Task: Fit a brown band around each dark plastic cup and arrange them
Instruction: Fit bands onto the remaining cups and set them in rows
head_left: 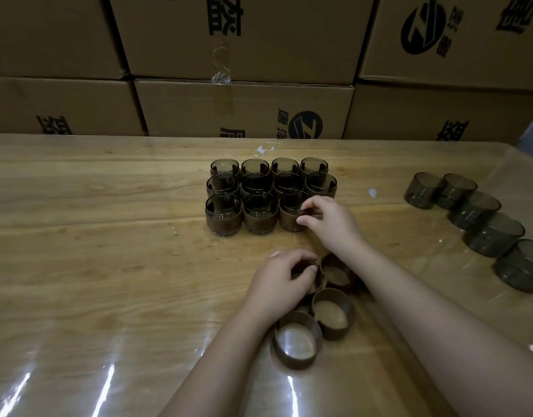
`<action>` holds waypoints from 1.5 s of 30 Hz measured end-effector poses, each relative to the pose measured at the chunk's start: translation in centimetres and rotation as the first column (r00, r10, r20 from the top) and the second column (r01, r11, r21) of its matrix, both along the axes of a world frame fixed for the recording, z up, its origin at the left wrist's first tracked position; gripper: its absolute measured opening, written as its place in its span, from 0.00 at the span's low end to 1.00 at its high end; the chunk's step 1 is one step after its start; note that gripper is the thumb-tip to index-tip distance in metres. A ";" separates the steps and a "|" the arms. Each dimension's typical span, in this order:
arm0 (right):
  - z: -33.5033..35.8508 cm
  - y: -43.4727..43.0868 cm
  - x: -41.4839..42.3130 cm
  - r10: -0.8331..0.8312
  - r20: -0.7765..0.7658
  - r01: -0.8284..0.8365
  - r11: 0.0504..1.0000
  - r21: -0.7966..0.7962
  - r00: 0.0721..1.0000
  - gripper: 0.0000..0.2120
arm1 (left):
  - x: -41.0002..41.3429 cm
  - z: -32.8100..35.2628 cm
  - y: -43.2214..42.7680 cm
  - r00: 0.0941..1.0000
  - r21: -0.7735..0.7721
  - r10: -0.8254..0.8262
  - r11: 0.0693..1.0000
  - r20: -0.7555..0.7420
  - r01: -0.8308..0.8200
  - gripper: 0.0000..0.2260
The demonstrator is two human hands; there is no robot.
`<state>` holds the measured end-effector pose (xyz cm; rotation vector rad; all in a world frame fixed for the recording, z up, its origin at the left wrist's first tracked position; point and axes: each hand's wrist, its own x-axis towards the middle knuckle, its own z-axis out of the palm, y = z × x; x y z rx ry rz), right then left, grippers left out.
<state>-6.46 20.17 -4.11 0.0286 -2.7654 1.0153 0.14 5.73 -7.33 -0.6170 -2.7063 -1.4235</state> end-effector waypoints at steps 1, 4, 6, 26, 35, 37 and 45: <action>0.0 0.0 0.0 0.000 -0.003 0.000 1.000 0.002 1.000 0.07 | 0.0 0.0 0.0 1.000 0.003 0.001 1.000 0.000 -0.001 0.10; -0.2 -0.2 0.0 -0.014 0.000 0.014 0.999 -0.030 1.000 0.06 | 0.0 0.0 0.0 1.000 -0.002 -0.001 1.000 -0.010 0.001 0.10; -0.2 -0.3 -0.1 -0.029 0.008 0.029 0.999 -0.037 1.000 0.06 | 0.1 0.0 0.0 1.000 -0.001 -0.001 1.000 -0.011 0.001 0.09; 1.5 2.8 2.6 0.138 0.164 -0.097 0.967 -0.238 0.977 0.22 | 0.1 0.2 -0.4 0.999 0.007 -0.039 0.999 -0.016 0.039 0.12; -0.6 7.5 9.1 -0.067 0.115 0.103 0.936 -0.336 0.991 0.09 | 0.4 0.9 -0.6 0.981 0.151 -0.185 0.973 0.067 0.173 0.12; -1.2 6.0 9.5 -0.076 0.079 0.098 0.940 -0.328 0.994 0.10 | 0.5 0.9 -0.5 0.984 0.142 -0.168 0.977 0.055 0.159 0.10; -2.1 4.8 10.8 -0.002 0.080 0.021 0.973 -0.230 0.997 0.10 | 0.8 1.5 -0.4 0.997 0.232 -0.042 0.972 0.058 0.027 0.07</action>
